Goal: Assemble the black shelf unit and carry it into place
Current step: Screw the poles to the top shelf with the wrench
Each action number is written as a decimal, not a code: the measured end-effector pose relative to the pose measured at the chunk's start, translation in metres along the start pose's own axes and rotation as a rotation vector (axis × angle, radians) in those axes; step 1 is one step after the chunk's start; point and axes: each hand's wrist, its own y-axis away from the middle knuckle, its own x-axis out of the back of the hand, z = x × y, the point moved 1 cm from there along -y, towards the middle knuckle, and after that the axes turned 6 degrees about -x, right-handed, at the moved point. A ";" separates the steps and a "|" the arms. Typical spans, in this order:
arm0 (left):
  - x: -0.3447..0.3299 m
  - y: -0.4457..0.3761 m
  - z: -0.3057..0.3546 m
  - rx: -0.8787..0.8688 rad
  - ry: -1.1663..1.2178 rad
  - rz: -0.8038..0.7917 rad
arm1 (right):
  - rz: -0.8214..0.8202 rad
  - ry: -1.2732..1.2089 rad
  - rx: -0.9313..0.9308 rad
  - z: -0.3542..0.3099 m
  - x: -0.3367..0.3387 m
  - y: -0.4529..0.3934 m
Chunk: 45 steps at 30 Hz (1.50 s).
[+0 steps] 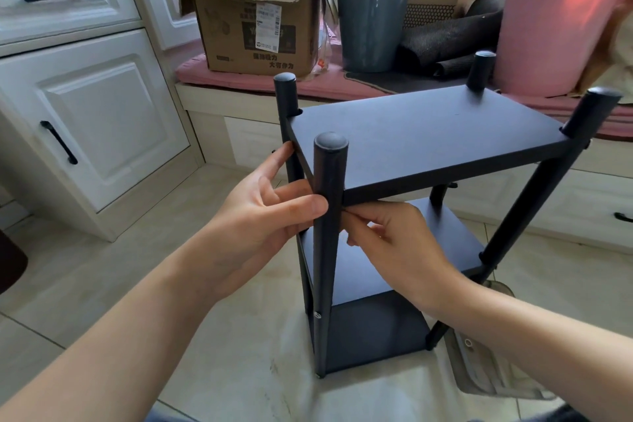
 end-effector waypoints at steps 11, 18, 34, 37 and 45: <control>0.001 -0.002 -0.002 0.029 0.043 0.029 | 0.164 0.193 0.110 0.001 0.033 0.025; 0.003 -0.002 -0.003 0.024 0.042 0.028 | 0.193 0.192 0.165 -0.003 0.030 0.023; 0.001 -0.003 -0.003 0.045 0.034 0.024 | 0.206 0.225 0.220 -0.007 0.029 0.022; 0.002 -0.003 -0.003 0.042 0.034 0.023 | 0.200 0.195 0.219 -0.007 0.026 0.022; -0.001 -0.001 -0.002 0.052 0.050 0.016 | 0.177 0.137 0.165 -0.005 0.024 0.019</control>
